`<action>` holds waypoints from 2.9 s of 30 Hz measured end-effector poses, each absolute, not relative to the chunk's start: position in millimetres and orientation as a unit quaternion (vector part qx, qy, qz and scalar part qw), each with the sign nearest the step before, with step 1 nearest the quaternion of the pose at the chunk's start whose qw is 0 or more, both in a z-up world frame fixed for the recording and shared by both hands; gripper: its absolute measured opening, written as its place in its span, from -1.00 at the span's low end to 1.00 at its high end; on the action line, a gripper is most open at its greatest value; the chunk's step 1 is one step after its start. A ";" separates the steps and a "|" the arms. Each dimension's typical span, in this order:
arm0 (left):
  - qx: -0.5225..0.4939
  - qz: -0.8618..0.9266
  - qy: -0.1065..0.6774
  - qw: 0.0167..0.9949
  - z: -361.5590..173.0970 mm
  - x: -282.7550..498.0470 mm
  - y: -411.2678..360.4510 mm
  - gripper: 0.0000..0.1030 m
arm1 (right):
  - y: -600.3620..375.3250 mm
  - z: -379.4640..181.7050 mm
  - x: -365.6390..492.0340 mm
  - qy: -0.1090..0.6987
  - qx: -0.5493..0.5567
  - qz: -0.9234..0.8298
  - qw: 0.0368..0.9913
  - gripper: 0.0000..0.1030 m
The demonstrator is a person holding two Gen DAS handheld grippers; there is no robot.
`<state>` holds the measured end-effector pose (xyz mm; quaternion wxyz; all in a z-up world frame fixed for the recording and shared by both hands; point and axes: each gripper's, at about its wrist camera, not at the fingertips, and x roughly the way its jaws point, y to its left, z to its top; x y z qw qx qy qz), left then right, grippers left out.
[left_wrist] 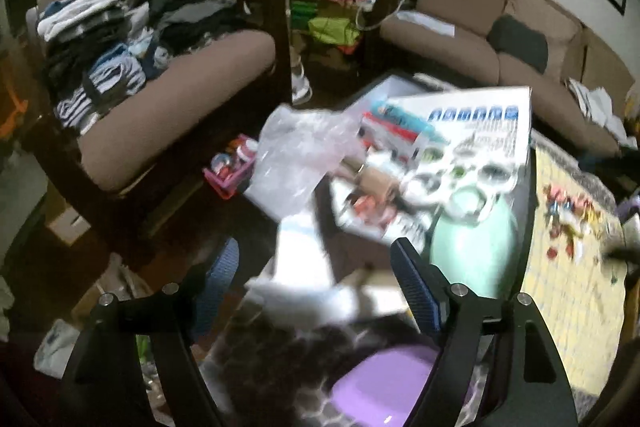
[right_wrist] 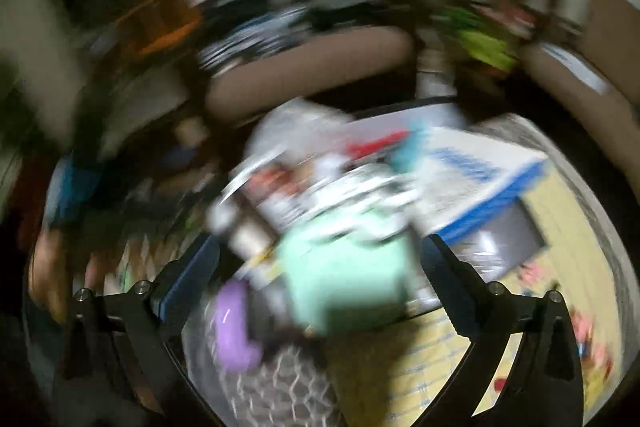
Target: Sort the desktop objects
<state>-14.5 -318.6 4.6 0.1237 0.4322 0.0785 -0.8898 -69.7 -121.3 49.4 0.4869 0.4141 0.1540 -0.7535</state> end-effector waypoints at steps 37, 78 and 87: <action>0.470 -0.878 -0.067 -0.062 28.2 10.9 -255.3 -0.89 | -112.5 11.0 -29.6 0.010 0.481 -0.754 0.447 -0.75; 0.499 -0.864 0.071 0.018 -18.4 -153.8 -289.0 0.00 | -172.0 5.9 -248.6 0.130 0.608 -0.712 0.326 0.04; 0.481 -0.871 0.098 0.017 13.7 -132.6 -274.9 0.37 | -131.8 59.3 -198.4 0.195 0.561 -0.774 0.221 0.15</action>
